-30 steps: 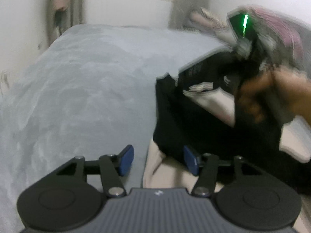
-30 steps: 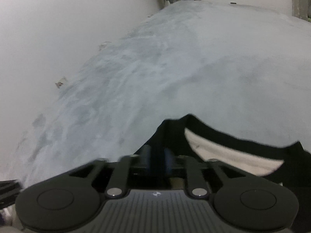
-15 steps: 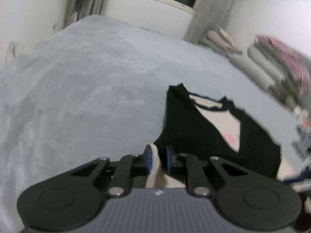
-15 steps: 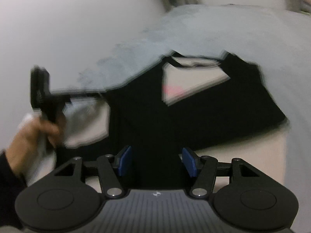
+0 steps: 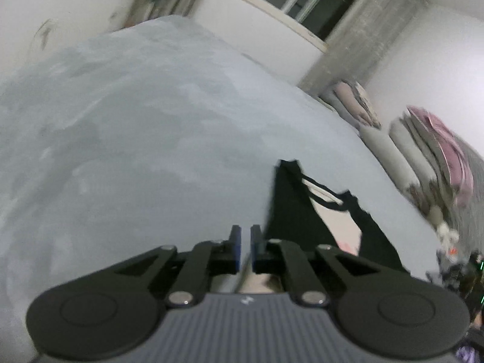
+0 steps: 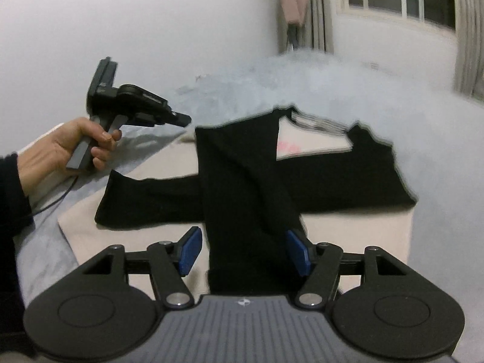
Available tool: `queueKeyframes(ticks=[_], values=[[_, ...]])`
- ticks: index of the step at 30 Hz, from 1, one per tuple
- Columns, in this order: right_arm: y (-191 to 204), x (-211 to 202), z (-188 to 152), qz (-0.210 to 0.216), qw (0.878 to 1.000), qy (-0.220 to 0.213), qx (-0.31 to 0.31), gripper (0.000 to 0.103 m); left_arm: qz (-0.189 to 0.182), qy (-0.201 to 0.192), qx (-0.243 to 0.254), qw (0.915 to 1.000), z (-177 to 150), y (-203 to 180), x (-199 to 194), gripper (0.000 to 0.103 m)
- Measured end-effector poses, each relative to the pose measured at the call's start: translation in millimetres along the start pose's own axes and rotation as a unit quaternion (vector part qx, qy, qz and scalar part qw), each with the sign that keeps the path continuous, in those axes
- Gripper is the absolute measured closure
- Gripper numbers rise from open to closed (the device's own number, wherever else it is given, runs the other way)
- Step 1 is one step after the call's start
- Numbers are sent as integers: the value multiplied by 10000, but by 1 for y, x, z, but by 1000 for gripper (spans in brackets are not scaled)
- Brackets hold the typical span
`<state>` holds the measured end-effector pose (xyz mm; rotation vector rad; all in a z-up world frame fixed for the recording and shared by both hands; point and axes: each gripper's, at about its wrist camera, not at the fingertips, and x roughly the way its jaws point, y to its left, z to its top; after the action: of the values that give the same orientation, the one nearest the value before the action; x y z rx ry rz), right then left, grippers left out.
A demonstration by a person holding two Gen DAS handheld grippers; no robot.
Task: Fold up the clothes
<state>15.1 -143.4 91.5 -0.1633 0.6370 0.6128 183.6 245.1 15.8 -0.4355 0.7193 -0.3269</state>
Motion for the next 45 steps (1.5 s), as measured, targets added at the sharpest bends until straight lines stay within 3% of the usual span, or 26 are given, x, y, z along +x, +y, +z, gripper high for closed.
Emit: queueKeyframes(ticks=[4,5,7,8,9,10,11,13,16,18,20,22,25,28,31,35,38,39,42,45], values=[[5,-15,-9,-31,9999,-74,100,37,104,128,479,9987,-4,-26,12,62],[4,-12,-15,-38,9999,16,168,37,211,177,620,9977,-7,-31,17,51],[0,-7,-24,-52,9994,140,310,37,382,273,833,9954,-11,-39,27,47],[-1,-3,-27,-55,9992,156,369,37,446,318,906,9944,-14,-41,32,54],[-3,-1,-27,-79,9990,155,418,37,508,346,924,9938,-15,-41,35,70],[-3,0,-28,-146,9988,139,451,40,569,373,941,9932,-16,-41,38,79],[-2,-3,-27,-232,9986,84,473,46,539,385,860,9941,-16,-38,39,83],[0,-7,-27,-404,9979,-26,515,74,489,370,674,9958,-15,-34,39,88],[3,-15,-26,-662,9959,-191,578,94,424,247,299,9983,-11,-26,33,92],[6,-25,-26,-789,9938,-417,670,94,252,74,121,9996,-6,-26,23,92],[13,-57,-28,-739,9870,-1066,945,94,100,-94,65,9999,0,-27,12,92],[21,-76,-36,-765,9823,-1314,1090,94,17,-178,43,9998,3,-27,5,92],[19,-66,-62,-645,9824,-843,1538,94,260,58,19,9996,-3,-17,17,92],[6,-59,-87,-512,9738,-615,2128,94,367,219,-37,9991,-10,-8,28,91],[-1,-68,-95,-307,9649,-784,2487,94,351,74,-81,9993,-7,-7,24,91],[-7,-73,-93,-178,9619,-787,2613,91,535,-125,-179,9983,-3,2,13,91],[-17,-79,-93,-210,9567,-856,2775,67,424,-137,-190,9988,1,4,8,91],[-21,-82,-90,-243,9550,-928,2808,62,309,-122,-127,9994,2,0,8,84],[-35,-86,-69,-290,9596,-1005,2612,50,140,-48,163,9998,1,-16,14,55],[-47,-69,-27,114,9733,-890,2114,45,322,152,544,9979,-7,-33,26,55]])
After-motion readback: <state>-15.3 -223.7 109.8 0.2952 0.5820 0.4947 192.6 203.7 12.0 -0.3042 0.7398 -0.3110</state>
